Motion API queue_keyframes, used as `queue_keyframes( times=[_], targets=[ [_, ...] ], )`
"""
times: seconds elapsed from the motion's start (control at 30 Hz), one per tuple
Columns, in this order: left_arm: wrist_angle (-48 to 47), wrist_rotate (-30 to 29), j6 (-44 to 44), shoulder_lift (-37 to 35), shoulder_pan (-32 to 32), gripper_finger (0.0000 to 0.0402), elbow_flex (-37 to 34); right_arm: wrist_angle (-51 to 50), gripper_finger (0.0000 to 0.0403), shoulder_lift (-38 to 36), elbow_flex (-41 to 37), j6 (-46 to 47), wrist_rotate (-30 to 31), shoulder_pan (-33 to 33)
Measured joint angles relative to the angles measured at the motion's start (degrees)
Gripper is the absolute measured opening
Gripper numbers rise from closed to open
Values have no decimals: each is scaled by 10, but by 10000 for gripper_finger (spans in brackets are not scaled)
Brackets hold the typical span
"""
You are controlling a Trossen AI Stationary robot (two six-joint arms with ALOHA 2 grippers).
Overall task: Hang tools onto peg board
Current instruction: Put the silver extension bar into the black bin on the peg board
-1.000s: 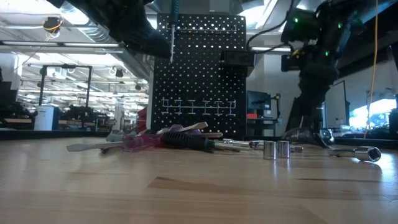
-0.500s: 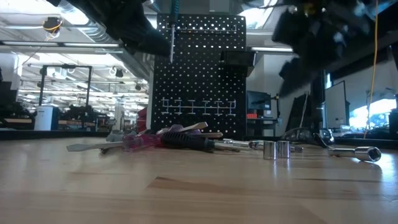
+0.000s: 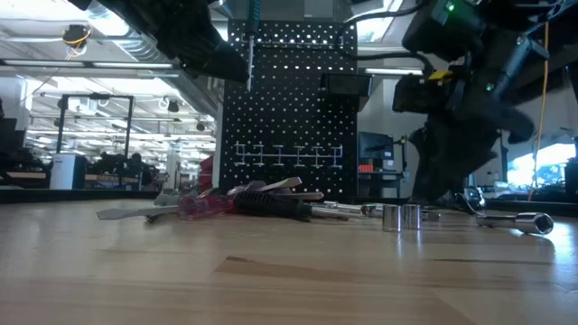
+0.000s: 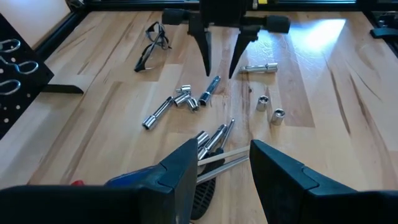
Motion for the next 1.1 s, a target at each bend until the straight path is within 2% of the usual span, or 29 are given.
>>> queue_keyframes(
  times=[0.2, 0.47, 0.57, 0.87, 1.0, 1.1],
  targets=[
    [-1, 0, -9, 0, 0, 136, 0, 46, 169, 32, 0, 0, 10, 0],
    [0, 0, -9, 0, 0, 136, 0, 55, 166, 71, 2, 1, 23, 0],
    [0, 0, -9, 0, 0, 136, 0, 59, 145, 73, 2, 1, 26, 0],
    [0, 0, -9, 0, 0, 136, 0, 64, 42, 75, 2, 0, 40, 0],
    [0, 0, -9, 0, 0, 136, 0, 64, 35, 74, 2, -1, 44, 0],
    [1, 0, -9, 0, 0, 136, 0, 58, 44, 63, 0, -2, 44, 0]
  ],
)
